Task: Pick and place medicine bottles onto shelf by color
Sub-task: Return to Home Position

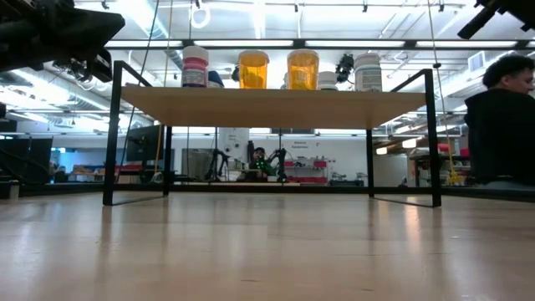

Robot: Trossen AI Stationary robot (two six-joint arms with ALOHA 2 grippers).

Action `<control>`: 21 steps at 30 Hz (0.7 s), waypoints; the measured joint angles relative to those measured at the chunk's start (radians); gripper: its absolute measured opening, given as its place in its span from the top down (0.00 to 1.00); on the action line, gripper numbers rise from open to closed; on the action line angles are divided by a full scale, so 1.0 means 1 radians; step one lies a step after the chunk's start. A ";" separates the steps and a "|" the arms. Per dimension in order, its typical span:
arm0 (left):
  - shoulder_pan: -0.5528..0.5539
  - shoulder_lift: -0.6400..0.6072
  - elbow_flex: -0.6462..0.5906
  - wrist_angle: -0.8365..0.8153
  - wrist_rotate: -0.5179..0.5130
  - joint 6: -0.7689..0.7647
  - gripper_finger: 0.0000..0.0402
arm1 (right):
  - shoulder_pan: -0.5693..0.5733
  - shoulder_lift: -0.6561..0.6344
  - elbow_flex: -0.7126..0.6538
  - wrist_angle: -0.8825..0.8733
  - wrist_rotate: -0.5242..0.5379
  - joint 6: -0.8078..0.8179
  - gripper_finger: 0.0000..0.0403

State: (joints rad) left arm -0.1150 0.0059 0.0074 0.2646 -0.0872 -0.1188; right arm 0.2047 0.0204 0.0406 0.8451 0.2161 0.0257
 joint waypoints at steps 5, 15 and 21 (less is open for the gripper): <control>0.000 0.000 0.000 0.000 0.000 0.000 0.93 | 0.000 0.000 0.000 0.000 0.000 0.000 0.89; 0.000 0.000 0.000 0.000 0.000 0.000 0.92 | 0.000 0.000 0.000 0.000 0.000 0.000 0.89; 0.000 0.000 0.000 0.000 0.000 0.000 0.94 | 0.000 0.000 0.000 0.000 0.000 0.000 0.88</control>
State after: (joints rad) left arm -0.1150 0.0063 0.0071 0.2646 -0.0868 -0.1192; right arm 0.2047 0.0204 0.0406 0.8452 0.2161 0.0257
